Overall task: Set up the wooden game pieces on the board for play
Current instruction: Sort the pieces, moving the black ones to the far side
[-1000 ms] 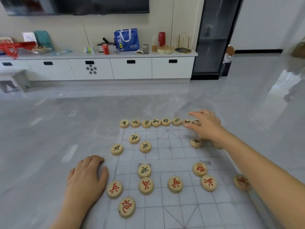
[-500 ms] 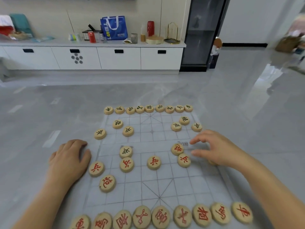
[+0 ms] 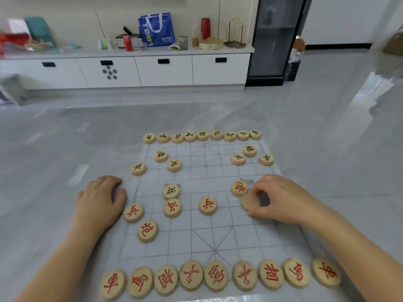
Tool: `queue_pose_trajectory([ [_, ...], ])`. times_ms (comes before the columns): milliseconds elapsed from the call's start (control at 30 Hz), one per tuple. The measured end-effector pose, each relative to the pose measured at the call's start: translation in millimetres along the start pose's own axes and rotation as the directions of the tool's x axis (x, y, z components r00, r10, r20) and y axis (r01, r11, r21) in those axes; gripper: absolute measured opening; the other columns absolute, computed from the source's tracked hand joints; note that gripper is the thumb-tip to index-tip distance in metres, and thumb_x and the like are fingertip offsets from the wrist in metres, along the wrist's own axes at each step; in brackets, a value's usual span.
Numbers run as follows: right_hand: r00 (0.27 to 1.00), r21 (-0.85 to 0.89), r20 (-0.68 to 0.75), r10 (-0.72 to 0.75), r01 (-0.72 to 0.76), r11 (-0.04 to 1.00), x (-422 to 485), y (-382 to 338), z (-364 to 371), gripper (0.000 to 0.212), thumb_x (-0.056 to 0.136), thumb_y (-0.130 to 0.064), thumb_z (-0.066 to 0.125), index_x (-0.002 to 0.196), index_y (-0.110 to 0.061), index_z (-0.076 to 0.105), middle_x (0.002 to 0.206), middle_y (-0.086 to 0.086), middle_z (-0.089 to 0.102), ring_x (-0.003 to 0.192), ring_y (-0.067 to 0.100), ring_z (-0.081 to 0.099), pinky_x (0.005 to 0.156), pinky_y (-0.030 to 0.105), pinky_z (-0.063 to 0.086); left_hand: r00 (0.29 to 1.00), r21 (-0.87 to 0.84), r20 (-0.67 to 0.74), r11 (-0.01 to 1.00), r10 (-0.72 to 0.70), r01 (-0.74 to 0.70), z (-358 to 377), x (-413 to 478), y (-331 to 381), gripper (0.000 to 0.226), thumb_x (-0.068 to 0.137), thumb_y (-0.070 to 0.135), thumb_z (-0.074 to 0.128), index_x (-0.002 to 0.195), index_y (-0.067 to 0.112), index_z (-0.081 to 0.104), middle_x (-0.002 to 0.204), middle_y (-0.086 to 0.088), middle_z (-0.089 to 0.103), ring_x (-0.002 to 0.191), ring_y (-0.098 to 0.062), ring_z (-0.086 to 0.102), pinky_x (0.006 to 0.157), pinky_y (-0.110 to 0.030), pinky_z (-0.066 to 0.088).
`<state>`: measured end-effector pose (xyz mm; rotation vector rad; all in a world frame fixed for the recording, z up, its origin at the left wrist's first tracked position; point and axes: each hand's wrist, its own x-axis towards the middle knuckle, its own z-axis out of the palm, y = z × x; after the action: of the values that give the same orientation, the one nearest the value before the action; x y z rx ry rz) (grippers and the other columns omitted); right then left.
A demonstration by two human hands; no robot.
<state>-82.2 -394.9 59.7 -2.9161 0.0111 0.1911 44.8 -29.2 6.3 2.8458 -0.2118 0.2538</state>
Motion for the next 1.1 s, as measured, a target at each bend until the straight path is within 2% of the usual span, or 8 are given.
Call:
queue_pose_trajectory([
  [300,1.000,0.003,-0.021,-0.007,0.007,1.000,-1.6,-1.0,1.4,0.041,0.072,-0.061,0.063,0.101,-0.033,0.058,0.100,-0.013,0.052,0.094,0.007,0.047,0.083,0.026,0.041,1.000,0.014,0.012,1.000,0.019,-0.019,-1.6,0.3,0.3,0.033,0.089,0.039,0.043,0.112,0.021,0.058,0.117,-0.006,0.059,0.107,-0.030,0.052,0.089,-0.049,0.039],
  [400,1.000,0.003,-0.021,0.011,-0.011,1.000,0.2,-1.3,2.2,0.055,0.067,-0.069,0.061,0.108,-0.032,0.056,0.105,-0.012,0.052,0.099,0.009,0.048,0.087,0.029,0.041,1.000,0.021,0.007,1.000,0.019,-0.019,-1.5,0.4,0.6,0.028,0.091,0.034,0.049,0.113,0.020,0.057,0.118,-0.006,0.059,0.108,-0.030,0.052,0.090,-0.048,0.039],
  [567,0.953,0.006,-0.284,0.107,-0.110,0.994,16.8,-19.7,10.9,0.056,0.077,-0.065,0.052,0.117,-0.026,0.056,0.110,-0.008,0.057,0.106,0.015,0.050,0.092,0.034,0.037,1.000,0.011,0.009,1.000,0.012,-0.012,-1.4,-0.5,1.4,0.034,0.089,0.039,0.043,0.113,0.021,0.058,0.117,-0.005,0.059,0.109,-0.030,0.051,0.089,-0.048,0.039],
  [667,0.950,-0.089,-0.300,0.084,-0.116,0.989,27.9,-30.9,22.1,0.038,0.082,-0.049,0.050,0.107,-0.023,0.059,0.102,-0.004,0.058,0.099,0.019,0.051,0.085,0.034,0.036,1.000,0.004,0.007,1.000,-0.001,0.001,-2.2,-1.2,1.8,0.030,0.089,0.038,0.045,0.112,0.021,0.058,0.117,-0.004,0.059,0.109,-0.029,0.051,0.090,-0.048,0.038],
  [733,0.950,-0.037,-0.304,0.071,-0.086,0.996,29.5,-32.0,21.1,0.034,0.081,-0.043,0.053,0.108,-0.024,0.061,0.103,-0.005,0.059,0.098,0.018,0.051,0.085,0.033,0.035,1.000,0.001,0.003,1.000,0.001,-0.001,-1.8,-1.2,1.8,0.026,0.091,0.033,0.049,0.112,0.021,0.057,0.118,-0.004,0.059,0.110,-0.029,0.050,0.091,-0.047,0.038],
  [833,0.924,0.194,-0.372,0.094,-0.022,0.981,18.1,-27.6,-0.2,0.030,0.077,-0.039,0.064,0.104,-0.026,0.063,0.099,-0.009,0.059,0.092,0.012,0.053,0.083,0.029,0.040,1.000,-0.002,0.003,1.000,0.008,-0.008,-1.8,-0.4,1.0,0.029,0.090,0.036,0.047,0.113,0.022,0.057,0.118,-0.004,0.059,0.110,-0.029,0.050,0.091,-0.048,0.039],
  [967,0.944,0.436,-0.285,0.169,-0.030,0.899,-11.6,-6.0,-32.6,0.020,0.071,-0.035,0.076,0.086,-0.030,0.064,0.078,-0.014,0.056,0.072,0.005,0.054,0.061,0.010,0.039,1.000,0.002,0.023,1.000,0.009,-0.009,-2.1,0.3,-0.5,0.043,0.084,0.046,0.036,0.113,0.022,0.057,0.118,-0.005,0.058,0.109,-0.030,0.050,0.090,-0.050,0.039],
  [1100,0.986,0.373,-0.097,0.139,-0.094,0.923,-30.5,18.1,-45.1,0.020,0.066,-0.039,0.076,0.082,-0.034,0.064,0.074,-0.009,0.060,0.063,0.004,0.052,0.062,0.019,0.044,0.999,0.024,0.041,1.000,0.005,-0.006,-1.9,1.3,-1.2,0.034,0.091,0.041,0.043,0.115,0.021,0.056,0.120,-0.008,0.057,0.110,-0.032,0.049,0.091,-0.052,0.038],
])
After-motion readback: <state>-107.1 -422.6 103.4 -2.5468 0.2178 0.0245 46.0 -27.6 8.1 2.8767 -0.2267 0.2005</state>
